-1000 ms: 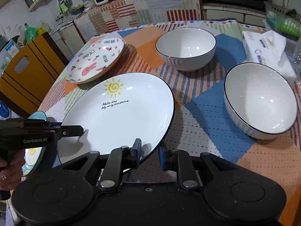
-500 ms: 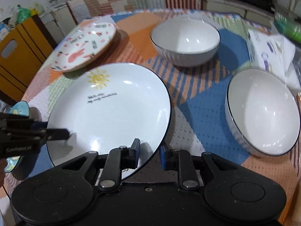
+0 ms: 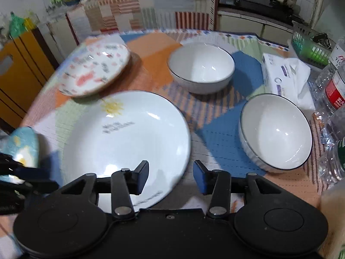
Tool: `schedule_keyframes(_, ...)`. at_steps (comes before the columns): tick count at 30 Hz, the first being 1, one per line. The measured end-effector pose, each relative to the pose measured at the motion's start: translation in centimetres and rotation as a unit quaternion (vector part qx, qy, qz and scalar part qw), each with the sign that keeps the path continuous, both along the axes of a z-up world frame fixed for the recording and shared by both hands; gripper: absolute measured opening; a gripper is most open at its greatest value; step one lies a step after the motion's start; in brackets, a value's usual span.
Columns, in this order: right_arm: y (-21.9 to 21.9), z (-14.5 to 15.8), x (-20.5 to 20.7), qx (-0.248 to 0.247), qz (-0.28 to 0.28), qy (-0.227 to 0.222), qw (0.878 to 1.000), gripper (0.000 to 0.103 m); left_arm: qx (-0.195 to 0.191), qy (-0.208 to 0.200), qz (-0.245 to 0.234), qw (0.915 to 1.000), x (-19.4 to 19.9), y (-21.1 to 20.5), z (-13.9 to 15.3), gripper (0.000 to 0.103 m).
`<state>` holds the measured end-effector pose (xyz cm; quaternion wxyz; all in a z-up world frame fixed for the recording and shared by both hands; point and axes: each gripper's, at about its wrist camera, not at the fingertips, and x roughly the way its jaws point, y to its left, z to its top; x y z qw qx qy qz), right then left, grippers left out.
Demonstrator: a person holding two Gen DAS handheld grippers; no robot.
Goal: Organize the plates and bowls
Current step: 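Move both tools over to the blue Egg plate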
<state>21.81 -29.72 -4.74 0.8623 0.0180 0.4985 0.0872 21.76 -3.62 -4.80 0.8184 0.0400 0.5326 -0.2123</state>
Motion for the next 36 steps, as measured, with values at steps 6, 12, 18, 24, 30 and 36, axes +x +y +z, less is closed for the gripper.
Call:
schedule_keyframes(6, 2.6, 4.4, -3.7, 0.0, 0.033, -0.025, 0.999, 0.064, 0.021, 0.023, -0.03, 0.9991, -2.5, 1.6, 2.8, 0.036)
schedule_keyframes(12, 5.6, 9.9, -7.6, -0.03, 0.124, -0.066, 0.99, 0.074, 0.062, 0.013, -0.056, 0.9964, -5.0, 5.2, 5.5, 0.04)
schedule_keyframes(18, 9.6, 12.5, -10.6, -0.073, 0.243, -0.146, 0.956, 0.087, 0.078, 0.002, -0.036, 0.9963, -7.8, 10.8, 7.0, 0.04)
schedule_keyframes(24, 14.8, 13.9, -12.6, -0.083, 0.385, -0.181, 0.901, 0.087, 0.095, 0.036, -0.033, 0.9943, -9.0, 15.4, 6.9, 0.043)
schedule_keyframes(30, 20.0, 13.7, -13.1, -0.053, 0.532, -0.137, 0.834, 0.086, 0.101, 0.035, -0.021, 0.9941, -9.7, 19.0, 6.8, 0.052)
schedule_keyframes(36, 20.2, 7.8, -9.9, 0.095, 0.445, -0.096, 0.885, 0.085, 0.104, 0.036, 0.015, 0.9937, -9.1, 20.0, 3.9, 0.052)
